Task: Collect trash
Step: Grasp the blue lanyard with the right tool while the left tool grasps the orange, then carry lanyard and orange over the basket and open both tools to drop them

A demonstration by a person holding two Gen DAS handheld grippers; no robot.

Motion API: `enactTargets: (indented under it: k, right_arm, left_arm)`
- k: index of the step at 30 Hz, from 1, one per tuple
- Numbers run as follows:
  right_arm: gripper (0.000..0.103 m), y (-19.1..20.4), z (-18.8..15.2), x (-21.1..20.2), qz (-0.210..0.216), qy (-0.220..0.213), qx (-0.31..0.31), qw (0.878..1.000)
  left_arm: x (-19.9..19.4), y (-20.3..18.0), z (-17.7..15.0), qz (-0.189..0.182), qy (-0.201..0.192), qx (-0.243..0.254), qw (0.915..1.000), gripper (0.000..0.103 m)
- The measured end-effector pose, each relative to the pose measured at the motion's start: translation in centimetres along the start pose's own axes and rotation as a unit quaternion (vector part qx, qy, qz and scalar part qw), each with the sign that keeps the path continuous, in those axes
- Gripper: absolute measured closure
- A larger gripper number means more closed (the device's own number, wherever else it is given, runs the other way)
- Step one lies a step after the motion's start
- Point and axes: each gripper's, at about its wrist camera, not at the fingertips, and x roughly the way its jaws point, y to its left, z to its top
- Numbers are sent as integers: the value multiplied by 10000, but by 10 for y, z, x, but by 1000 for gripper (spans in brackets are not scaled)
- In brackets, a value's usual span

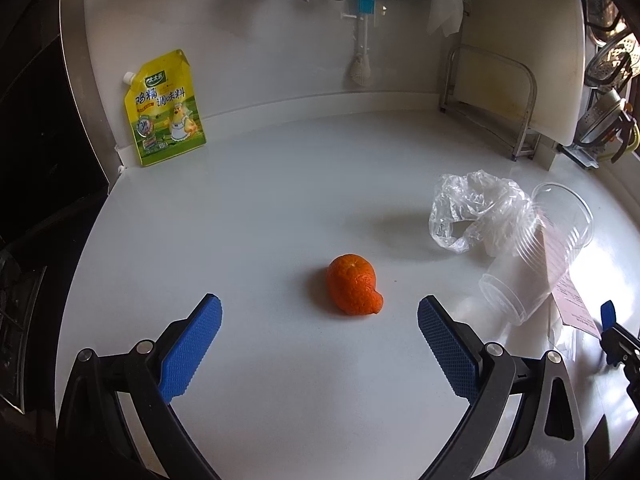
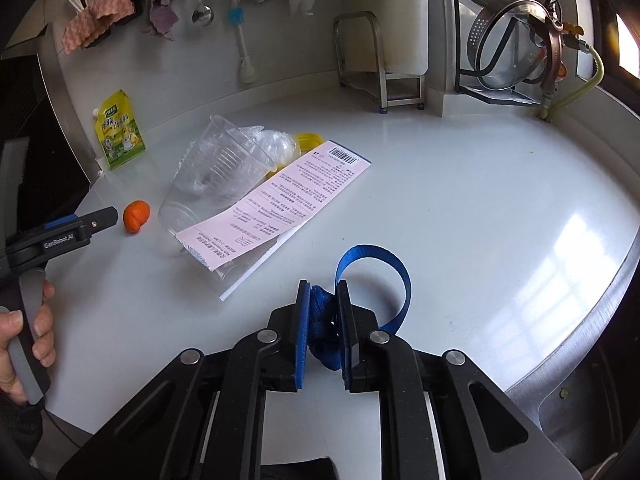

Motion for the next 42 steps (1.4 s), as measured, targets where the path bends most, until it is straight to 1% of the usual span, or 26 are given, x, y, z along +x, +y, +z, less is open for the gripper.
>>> enactTargets:
  k: [5, 8, 12, 15, 17, 18, 19, 20, 22, 23, 25, 26, 29, 33, 38, 42]
  right_arm:
    - [90, -3, 2, -4, 82, -32, 86, 9999]
    - [90, -4, 3, -6, 112, -65, 117, 9998]
    - [90, -4, 2, -7, 160, -94, 161, 9997]
    - [90, -3, 2, -6, 177, -83, 160, 9997]
    - [90, -3, 2, -6, 184, -81, 163, 9997]
    - [90, -3, 2, -6, 185, -85, 167, 9997]
    - [90, -3, 2, -6, 186, -88, 165, 9997]
    - [90, -3, 2, -6, 187, -88, 163, 9997]
    - [90, -3, 2, -5, 176, -81, 161, 9997]
    - [90, -3, 1, -6, 161, -80, 156, 9997]
    - [90, -3, 1, -7, 116, -97, 138, 9998]
    - [90, -3, 0, -8, 107, -110, 129, 9998]
    - [90, -2, -3, -13, 62, -154, 83, 9998]
    - [90, 0, -15, -24, 27, -152, 110, 9998]
    - [90, 10, -33, -50, -15, -230, 128, 9997]
    - [90, 17, -56, -71, 61, -234, 347, 9991]
  left_arm:
    - [23, -3, 8, 159, 267, -12, 9995, 6]
    - [35, 1, 11, 171, 431, -109, 9989, 6]
    - [47, 1, 15, 337, 520, -65, 9981, 6]
    - [51, 0, 15, 338, 540, -75, 9979, 8]
    - [52, 1, 14, 295, 535, -92, 9981, 16]
    - [53, 1, 14, 237, 549, -87, 9982, 23]
    - [53, 0, 14, 175, 539, -82, 9984, 29]
    - [52, 0, 14, 152, 520, -51, 9985, 32]
    - [50, -2, 13, 38, 502, -12, 9987, 48]
    - [49, -2, 13, -47, 502, -18, 9987, 52]
    - [46, -3, 11, -164, 516, -29, 9985, 68]
    - [44, -4, 9, -186, 518, 0, 9985, 71]
    - [31, -5, 4, -168, 424, 131, 9989, 74]
    - [0, -9, -3, -185, 76, 307, 9993, 74]
    - [-46, -18, -18, -463, -320, 454, 9974, 74]
    - [-80, -28, -38, -682, -529, 589, 9945, 74]
